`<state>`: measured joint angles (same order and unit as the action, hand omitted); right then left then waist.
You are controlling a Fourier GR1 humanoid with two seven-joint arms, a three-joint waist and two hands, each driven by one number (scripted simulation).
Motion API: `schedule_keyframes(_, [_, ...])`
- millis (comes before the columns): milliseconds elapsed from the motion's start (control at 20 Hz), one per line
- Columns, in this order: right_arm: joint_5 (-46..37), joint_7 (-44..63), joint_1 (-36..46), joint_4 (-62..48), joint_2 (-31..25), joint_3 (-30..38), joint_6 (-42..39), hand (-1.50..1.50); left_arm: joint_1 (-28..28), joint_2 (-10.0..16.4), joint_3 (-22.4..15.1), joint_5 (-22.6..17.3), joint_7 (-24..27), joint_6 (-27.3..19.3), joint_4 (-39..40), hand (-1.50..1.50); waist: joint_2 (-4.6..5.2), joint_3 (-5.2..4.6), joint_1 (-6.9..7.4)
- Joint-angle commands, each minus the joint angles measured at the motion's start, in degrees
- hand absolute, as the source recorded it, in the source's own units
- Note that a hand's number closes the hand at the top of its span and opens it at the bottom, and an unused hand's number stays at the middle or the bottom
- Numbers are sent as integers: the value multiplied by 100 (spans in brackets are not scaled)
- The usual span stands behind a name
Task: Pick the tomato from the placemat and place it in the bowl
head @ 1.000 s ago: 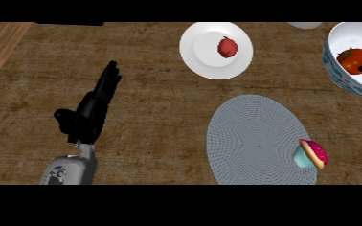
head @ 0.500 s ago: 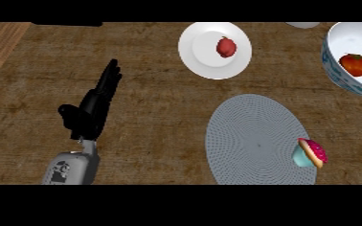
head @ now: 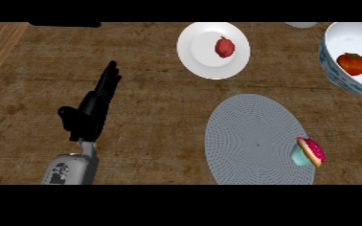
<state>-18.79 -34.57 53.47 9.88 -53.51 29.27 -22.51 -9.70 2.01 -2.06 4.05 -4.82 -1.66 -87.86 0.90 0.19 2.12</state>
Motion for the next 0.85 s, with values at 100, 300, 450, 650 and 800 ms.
schedule_keyframes(100, [379, 230, -167, -322, -508, 363, -861, -150, 21, -26, -28, 6, 79, 7, -33, 0, 11, 7, 11])
schedule_keyframes(300, [482, -109, -582, -294, -710, 430, -1503, -150, 160, 230, 226, -243, 69, 237, -137, 0, 10, 13, 13])
schedule_keyframes(450, [561, -382, -902, -225, -639, 467, -1765, -150, 159, -108, -72, 75, 33, -116, -121, 0, 6, 19, -32])
schedule_keyframes(650, [554, -344, -1020, -30, -666, 391, -1982, -150, -19, -121, -37, 83, 91, -146, -60, 0, 3, 16, -52])
schedule_keyframes(800, [595, -595, -1264, 84, -582, 379, -2076, -150, -137, 111, 119, 12, -4, 25, 84, 0, 0, 15, -99])
